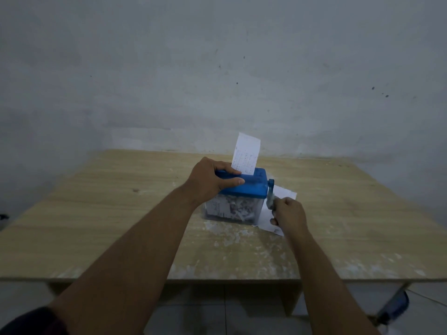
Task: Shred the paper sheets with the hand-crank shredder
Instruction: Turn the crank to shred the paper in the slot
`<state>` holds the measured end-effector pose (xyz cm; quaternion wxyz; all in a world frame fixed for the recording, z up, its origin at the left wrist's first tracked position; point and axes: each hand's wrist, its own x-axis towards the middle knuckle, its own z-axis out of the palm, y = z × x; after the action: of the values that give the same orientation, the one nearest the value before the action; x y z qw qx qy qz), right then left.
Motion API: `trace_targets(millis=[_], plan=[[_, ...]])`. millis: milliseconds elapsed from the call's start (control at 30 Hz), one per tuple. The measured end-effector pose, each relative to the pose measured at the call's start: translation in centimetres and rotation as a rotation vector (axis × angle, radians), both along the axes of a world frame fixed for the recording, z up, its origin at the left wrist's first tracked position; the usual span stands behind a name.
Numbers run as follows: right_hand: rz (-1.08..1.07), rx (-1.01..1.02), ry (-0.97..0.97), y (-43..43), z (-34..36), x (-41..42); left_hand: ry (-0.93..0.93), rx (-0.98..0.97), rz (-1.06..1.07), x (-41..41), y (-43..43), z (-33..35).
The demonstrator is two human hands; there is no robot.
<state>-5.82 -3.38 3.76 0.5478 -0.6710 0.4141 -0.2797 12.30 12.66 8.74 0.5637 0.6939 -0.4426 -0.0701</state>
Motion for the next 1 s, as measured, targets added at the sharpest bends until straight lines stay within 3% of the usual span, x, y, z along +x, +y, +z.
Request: trace_targets(millis=[267,600,800,900,1000], plan=[[0.008,-0.123,-0.130,2.9,4.6,-3.3,-0.002,0.011,0.007,-0.2,-0.1,0.2],[0.117,-0.209,-0.207,-0.2,10.8,0.4,-0.008,0.056,-0.032,0.0,0.4,0.6],[0.121,-0.225,-0.059,-2.6,9.2,3.9,-0.007,0.030,-0.007,0.0,0.3,0.3],[0.162,-0.142,0.099,-3.2,6.0,3.9,0.002,0.014,-0.014,-0.1,0.2,0.3],[0.119,-0.088,0.124,-2.6,3.3,3.1,0.005,-0.024,0.001,-0.3,0.1,0.0]])
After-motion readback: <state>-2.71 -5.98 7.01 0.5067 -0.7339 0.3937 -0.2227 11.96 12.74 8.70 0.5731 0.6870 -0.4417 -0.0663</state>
